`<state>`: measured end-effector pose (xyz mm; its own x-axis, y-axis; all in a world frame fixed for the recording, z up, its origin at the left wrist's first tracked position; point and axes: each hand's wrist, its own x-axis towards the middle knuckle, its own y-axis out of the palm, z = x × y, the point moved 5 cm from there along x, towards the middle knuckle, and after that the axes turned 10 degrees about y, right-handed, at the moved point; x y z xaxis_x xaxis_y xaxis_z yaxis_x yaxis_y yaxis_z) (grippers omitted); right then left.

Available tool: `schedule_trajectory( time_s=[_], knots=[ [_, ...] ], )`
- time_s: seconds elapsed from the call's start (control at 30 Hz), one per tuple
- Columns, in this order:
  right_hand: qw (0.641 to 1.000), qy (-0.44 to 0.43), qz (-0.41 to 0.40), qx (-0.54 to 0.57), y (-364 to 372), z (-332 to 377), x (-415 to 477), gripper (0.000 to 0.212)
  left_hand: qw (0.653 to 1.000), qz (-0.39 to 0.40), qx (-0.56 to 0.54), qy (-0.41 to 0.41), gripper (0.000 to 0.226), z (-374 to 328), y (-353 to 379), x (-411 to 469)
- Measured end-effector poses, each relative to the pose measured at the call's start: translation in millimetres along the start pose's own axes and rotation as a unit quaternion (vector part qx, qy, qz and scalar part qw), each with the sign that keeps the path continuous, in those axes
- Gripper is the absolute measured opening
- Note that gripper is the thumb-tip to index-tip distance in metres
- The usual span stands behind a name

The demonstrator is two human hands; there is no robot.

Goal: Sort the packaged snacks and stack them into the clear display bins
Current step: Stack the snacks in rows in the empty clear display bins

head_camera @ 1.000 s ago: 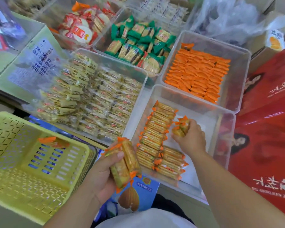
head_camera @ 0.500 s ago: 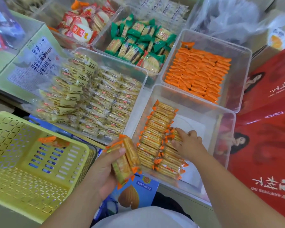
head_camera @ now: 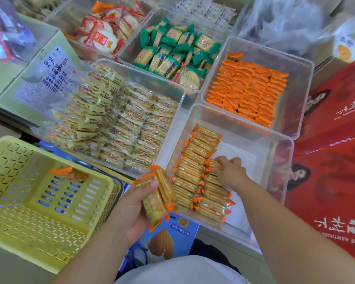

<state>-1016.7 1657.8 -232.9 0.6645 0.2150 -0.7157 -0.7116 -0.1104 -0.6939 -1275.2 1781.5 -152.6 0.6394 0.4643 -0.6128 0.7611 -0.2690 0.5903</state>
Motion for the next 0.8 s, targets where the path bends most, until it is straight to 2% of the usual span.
schedule_trajectory(
  time_s=[0.17,0.27,0.37,0.53,0.6,0.67,0.7,0.73,0.8],
  knots=[
    [0.999,-0.024,-0.014,-0.032,13.4,7.6,-14.5,0.058,1.000,0.011,-0.010,-0.001,0.087,0.1,3.1,-0.8],
    [0.999,0.020,0.015,-0.043,22.0,1.0,-20.0,0.070,1.000,0.028,-0.010,-0.002,0.073,-1.2,7.4,-3.0],
    [0.998,0.020,-0.013,-0.065,15.3,-4.6,-24.5,0.073,0.999,0.040,-0.009,0.004,0.070,-4.1,12.8,-4.8],
    [0.994,-0.059,-0.093,0.017,-11.1,2.0,-51.8,0.067,0.998,0.053,0.016,0.018,0.070,-11.0,18.9,-9.5],
    [0.981,-0.110,-0.110,0.117,-24.6,15.0,-73.8,0.057,0.998,0.051,0.027,0.025,0.073,-14.0,19.5,-11.4],
    [0.960,-0.161,-0.032,0.225,-29.0,34.4,-102.0,0.037,0.998,0.035,0.044,0.033,0.074,-16.4,19.3,-13.1],
    [0.946,-0.183,0.046,0.262,-24.4,45.4,-117.1,0.026,0.997,0.029,0.055,0.037,0.072,-17.1,20.0,-14.0],
    [0.925,-0.205,0.137,0.290,-16.9,56.5,-132.9,0.022,0.997,0.029,0.064,0.039,0.072,-17.6,21.8,-15.1],
    [0.868,-0.227,0.281,0.341,-2.2,72.1,-159.8,0.027,0.996,0.030,0.071,0.046,0.075,-18.8,25.0,-16.1]
  ],
)
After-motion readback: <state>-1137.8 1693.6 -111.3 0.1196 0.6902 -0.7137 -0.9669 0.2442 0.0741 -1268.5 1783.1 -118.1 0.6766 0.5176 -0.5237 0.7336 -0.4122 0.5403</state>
